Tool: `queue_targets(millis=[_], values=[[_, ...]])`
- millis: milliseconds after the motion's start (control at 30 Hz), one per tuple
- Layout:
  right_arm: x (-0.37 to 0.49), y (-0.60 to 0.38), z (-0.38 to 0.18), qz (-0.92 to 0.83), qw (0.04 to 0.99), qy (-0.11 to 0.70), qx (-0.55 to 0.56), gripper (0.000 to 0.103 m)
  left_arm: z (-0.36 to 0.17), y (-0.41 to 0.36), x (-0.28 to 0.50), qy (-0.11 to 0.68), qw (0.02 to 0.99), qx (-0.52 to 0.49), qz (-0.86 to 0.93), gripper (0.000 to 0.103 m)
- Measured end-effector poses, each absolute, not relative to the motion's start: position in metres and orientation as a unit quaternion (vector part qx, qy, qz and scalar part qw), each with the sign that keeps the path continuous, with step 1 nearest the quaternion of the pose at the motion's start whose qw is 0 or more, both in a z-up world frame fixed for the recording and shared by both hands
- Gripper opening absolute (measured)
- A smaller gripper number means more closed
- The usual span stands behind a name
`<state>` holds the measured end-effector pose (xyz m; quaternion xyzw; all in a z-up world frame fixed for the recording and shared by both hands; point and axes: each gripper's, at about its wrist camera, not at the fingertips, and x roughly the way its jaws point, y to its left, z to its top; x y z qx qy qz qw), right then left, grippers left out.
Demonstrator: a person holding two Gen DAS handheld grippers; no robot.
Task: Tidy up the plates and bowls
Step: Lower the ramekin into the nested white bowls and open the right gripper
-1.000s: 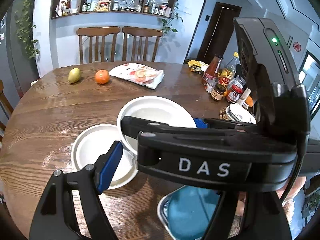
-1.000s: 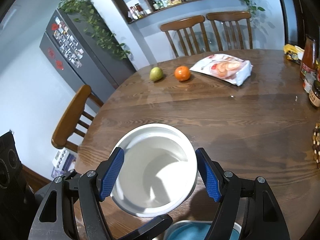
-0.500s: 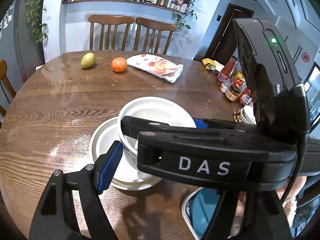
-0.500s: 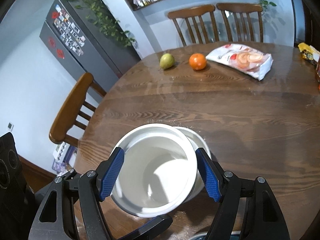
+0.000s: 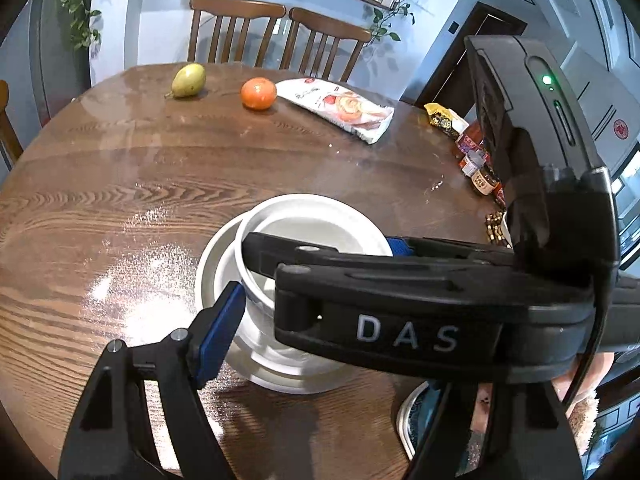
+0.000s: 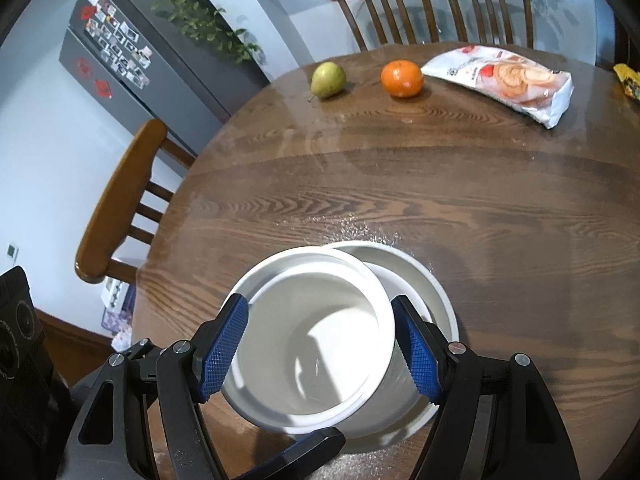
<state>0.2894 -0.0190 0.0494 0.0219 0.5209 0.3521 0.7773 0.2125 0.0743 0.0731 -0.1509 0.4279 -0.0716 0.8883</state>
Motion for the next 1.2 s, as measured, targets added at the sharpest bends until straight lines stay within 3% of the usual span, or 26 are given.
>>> queue_targets(millis=[1200], values=[[0.296, -0.023, 0.035, 0.337, 0.776, 0.532, 0.019, 0.076, 0.064, 0.079, 0.216, 0.437, 0.882, -0.153, -0.080, 0.074]])
